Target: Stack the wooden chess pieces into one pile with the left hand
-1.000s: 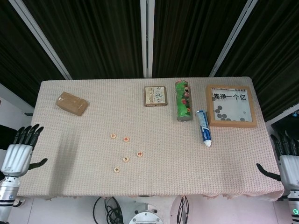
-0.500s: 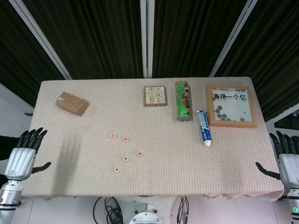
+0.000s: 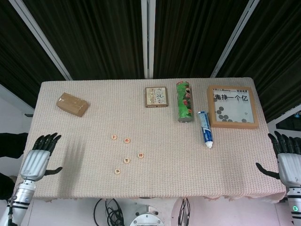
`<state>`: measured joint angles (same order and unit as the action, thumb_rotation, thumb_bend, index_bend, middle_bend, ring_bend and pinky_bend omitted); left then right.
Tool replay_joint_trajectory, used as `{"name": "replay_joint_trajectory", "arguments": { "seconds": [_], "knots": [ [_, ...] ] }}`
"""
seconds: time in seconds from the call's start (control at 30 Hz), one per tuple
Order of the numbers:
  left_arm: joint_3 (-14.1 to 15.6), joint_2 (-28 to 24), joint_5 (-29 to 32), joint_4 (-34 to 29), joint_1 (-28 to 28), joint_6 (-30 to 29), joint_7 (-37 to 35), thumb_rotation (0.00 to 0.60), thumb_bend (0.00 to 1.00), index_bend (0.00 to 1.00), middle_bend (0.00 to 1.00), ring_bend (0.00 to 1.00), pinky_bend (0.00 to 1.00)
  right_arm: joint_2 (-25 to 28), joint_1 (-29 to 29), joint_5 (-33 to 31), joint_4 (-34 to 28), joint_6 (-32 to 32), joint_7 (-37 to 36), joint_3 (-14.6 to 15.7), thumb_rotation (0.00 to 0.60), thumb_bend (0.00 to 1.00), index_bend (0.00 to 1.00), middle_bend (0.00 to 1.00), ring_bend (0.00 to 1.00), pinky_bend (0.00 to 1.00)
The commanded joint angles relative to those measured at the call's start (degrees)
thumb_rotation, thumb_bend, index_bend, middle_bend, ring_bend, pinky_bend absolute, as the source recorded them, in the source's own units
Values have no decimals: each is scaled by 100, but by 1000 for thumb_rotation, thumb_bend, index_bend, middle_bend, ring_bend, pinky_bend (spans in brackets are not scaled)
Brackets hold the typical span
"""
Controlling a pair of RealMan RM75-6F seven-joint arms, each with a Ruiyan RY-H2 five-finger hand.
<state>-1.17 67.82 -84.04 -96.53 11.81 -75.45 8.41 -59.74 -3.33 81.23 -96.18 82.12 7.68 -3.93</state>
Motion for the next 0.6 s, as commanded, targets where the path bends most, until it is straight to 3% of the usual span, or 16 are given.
{"name": "replay_joint_trajectory", "arguments": {
  "seconds": [0.03,0.17,0.33,0.6],
  "knots": [
    [-95,248,121,-514,265,344,333,600,0,111,65,0,0,-9,-21,28,-5,-47,-59,19,415,156,0,0,0,0],
    [-184,563,109,-922,628,712,936,600,0,147,75,0,0,-40,-56,28,-9,-73,-59,4,415,156,0,0,0,0],
    [-294,1081,212,-990,955,943,1668,600,0,161,75,0,0,-24,-36,-5,64,-43,-172,-11,418,155,0,0,0,0],
    [-407,1874,732,-891,1436,1510,2052,600,26,213,81,0,0,-6,15,-128,252,-53,-389,-24,427,156,0,0,0,0]
  ]
}}
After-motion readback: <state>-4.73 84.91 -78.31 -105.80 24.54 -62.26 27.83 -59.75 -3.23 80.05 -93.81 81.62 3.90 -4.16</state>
